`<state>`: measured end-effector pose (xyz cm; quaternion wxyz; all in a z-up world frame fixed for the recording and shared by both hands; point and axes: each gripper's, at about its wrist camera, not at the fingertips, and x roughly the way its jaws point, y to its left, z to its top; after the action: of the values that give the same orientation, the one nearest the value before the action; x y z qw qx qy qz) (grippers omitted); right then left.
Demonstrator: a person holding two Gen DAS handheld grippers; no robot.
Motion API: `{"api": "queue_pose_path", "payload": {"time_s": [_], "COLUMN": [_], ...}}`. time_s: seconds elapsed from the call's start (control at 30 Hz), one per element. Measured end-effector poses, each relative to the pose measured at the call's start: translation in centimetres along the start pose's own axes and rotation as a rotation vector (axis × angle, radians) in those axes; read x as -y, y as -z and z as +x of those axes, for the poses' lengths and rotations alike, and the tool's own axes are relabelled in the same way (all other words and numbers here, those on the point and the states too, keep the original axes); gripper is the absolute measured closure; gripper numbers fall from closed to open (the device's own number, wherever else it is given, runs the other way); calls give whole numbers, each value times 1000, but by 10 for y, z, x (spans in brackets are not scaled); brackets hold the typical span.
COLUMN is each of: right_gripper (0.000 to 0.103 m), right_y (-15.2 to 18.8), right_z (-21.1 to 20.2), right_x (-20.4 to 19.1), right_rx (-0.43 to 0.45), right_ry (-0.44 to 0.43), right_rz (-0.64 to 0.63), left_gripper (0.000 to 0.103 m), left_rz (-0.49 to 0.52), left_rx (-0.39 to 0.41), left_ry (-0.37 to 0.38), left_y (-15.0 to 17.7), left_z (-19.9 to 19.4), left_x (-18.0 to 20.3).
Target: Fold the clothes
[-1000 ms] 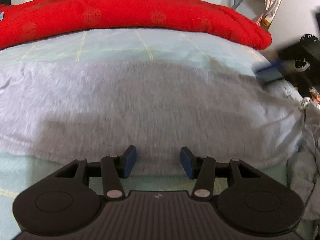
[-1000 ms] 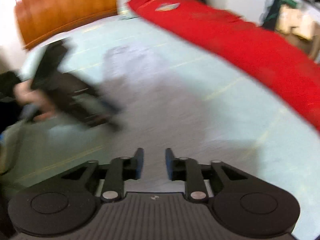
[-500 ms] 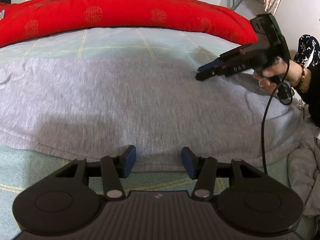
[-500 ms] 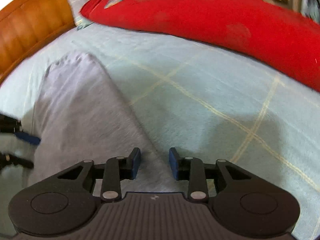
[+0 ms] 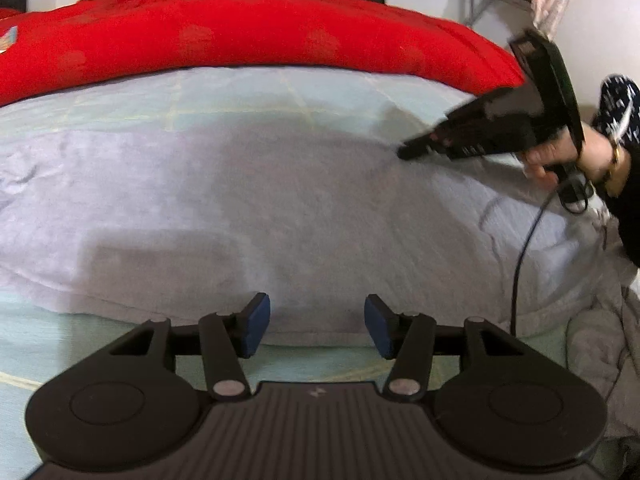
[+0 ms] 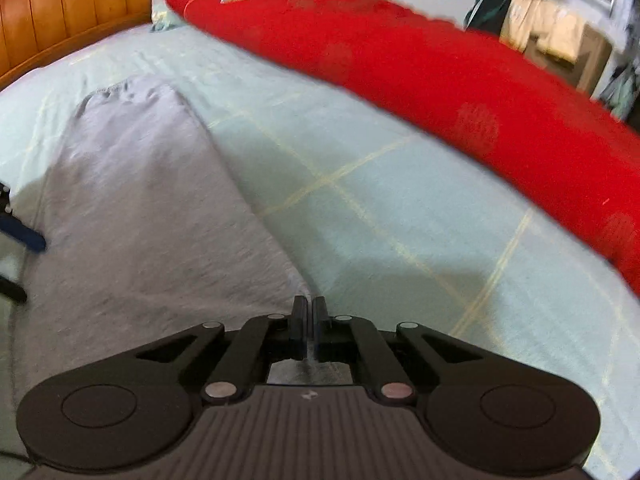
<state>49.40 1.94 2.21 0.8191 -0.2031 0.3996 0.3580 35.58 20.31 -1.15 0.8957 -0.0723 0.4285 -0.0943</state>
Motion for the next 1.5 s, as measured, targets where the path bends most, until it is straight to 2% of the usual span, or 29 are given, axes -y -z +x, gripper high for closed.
{"api": "queue_pose_path", "payload": {"time_s": [0.13, 0.2, 0.3, 0.37, 0.43, 0.5, 0.6, 0.67, 0.73, 0.8, 0.83, 0.9, 1.03, 1.1, 1.2, 1.27, 1.33, 1.37, 1.43, 1.5], "right_gripper": [92, 92, 92, 92, 91, 88, 88, 88, 87, 81, 79, 69, 65, 58, 57, 56, 47, 42, 40, 36], "right_y": [-10, -21, -41, -52, -57, -60, -66, -75, -88, -94, -93, -87, -65, -51, -30, -16, -2, 3, 7, 8], "right_z": [-10, -15, -10, -2, 10, 28, 60, 76, 82, 79, 72, 54, 15, -2, -11, -8, -2, 0, 2, 3], "right_x": [-1, -2, -18, -37, -60, -82, -102, -107, -108, -112, -114, -117, -118, -115, -105, -98, -88, -82, -72, -71], "right_rx": [37, 74, 107, 107, 92, 65, 28, 44, 50, 50, 53, 61, 63, 59, 22, -17, -44, -40, -26, -17], "right_ry": [-7, -42, -131, -183, -233, -246, -227, -225, -228, -223, -214, -202, -182, -167, -156, -120, -98, -108, -138, -141], "right_rz": [-17, -2, -11, -45, -92, -146, -179, -161, -114, -106, -122, -151, -188, -194, -172, -149, -121, -89, -15, 11], "left_gripper": [50, 50, 50, 50, 47, 47, 47, 48, 46, 45, 44, 44, 44, 44, 50, 53, 53, 53, 52, 48], "left_rz": [-90, -115, -118, -142, -146, -170, -155, -140, -119, -113, -117, -133, -194, -238, -284, -312, -331, -335, -343, -291], "left_rx": [69, 94, 87, 13, 25, 22, -14, -26, 20, 77, 94, 115, 108, 100, 106, 110, 99, 87, 63, 96], "left_ry": [-57, -90, -164, -203, -185, -177, -214, -229, -220, -211, -208, -192, -179, -177, -218, -255, -316, -318, -322, -293], "left_y": [-10, -17, -20, -14, 0, 5, 4, 0, -11, -27, -34, -49, -67, -69, -61, -57, -56, -58, -63, -73], "left_z": [-18, -17, -5, 6, 2, -7, -13, -20, -30, -34, -32, -22, 18, 38, 41, 27, 15, 12, 6, 3], "left_x": [-35, -53, -71, -81, -86, -88, -86, -85, -84, -88, -90, -100, -132, -151, -177, -189, -197, -197, -197, -183]}}
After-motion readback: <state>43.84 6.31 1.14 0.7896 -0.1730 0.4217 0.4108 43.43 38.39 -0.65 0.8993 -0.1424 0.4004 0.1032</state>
